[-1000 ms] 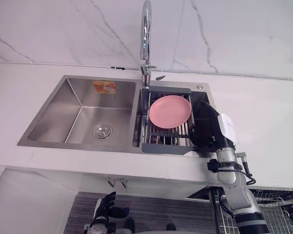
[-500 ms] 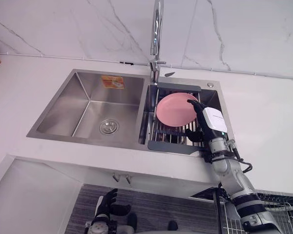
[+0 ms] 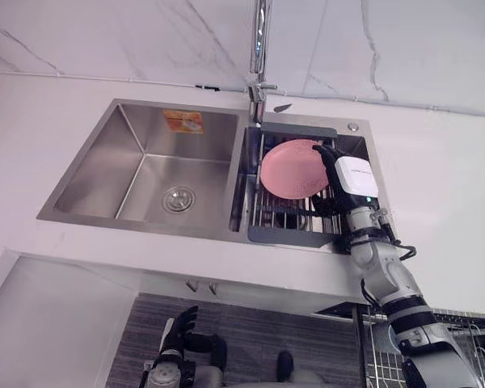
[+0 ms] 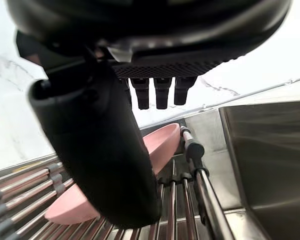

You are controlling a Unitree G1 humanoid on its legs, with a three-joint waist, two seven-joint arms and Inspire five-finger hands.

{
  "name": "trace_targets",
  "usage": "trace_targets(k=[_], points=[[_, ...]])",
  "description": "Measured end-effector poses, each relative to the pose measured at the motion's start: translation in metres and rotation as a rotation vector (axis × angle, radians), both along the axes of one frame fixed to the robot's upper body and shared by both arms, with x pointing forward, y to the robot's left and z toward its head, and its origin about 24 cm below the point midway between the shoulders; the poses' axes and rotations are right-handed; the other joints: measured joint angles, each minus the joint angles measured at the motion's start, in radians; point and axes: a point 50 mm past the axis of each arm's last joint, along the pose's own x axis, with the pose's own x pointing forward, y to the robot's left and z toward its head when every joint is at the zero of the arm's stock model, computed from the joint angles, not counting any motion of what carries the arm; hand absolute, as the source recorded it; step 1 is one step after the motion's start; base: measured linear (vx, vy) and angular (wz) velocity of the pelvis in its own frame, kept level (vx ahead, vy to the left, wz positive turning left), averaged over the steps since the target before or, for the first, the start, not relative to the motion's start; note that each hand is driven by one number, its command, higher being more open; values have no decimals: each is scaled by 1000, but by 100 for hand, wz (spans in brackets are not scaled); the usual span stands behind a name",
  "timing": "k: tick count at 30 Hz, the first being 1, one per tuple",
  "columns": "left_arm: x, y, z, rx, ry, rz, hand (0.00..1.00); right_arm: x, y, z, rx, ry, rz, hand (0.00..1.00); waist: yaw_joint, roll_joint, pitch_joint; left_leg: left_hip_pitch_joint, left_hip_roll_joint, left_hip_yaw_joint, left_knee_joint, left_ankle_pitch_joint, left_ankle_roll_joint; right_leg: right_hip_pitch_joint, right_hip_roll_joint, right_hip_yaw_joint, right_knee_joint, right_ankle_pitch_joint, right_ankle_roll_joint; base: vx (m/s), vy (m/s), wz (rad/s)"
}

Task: Walk over to the sink, pick up the cup, carry it to the dishwasher, place the cup inside the dishwasher, then close the dishwasher door

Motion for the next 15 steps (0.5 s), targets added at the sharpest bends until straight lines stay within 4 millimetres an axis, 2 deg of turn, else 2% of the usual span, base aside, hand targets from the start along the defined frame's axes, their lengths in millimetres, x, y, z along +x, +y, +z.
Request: trace_targets(k=[1, 2, 9, 12, 15], points=[[0, 0, 0, 1, -2, -5, 90, 0, -1, 1, -3, -2, -2, 90, 0, 0, 0, -4, 0, 0, 0, 2, -1, -3, 0, -1, 0, 0, 0, -65, -6, 7], [1, 0, 1, 1, -6, -7, 90, 1, -2, 2, -7, -3, -6, 30, 1, -1, 4, -7, 0, -2, 0, 6, 1, -4, 0, -4, 0, -1, 1, -57, -6, 7], [4, 1, 3, -9, -27, 11, 90, 9, -3, 8, -32, -7, 11, 30, 2, -11, 23, -28, 0, -6, 0, 16, 2, -22, 1, -11, 1, 2, 5, -40, -2, 2], [5, 1, 3, -13, -30, 21, 90, 12, -11, 10, -56, -15, -6, 30, 3, -12, 27, -30, 0, -8, 0, 21, 0, -23, 1, -13, 2, 3, 5, -3, -2, 1], [9, 1, 5, -18, -46, 28, 90, 15, -14, 16, -60, -32, -16, 30, 19, -14, 42, -32, 1, -14, 0, 22, -1, -23, 3, -19, 2, 3, 5, 0, -11, 6]])
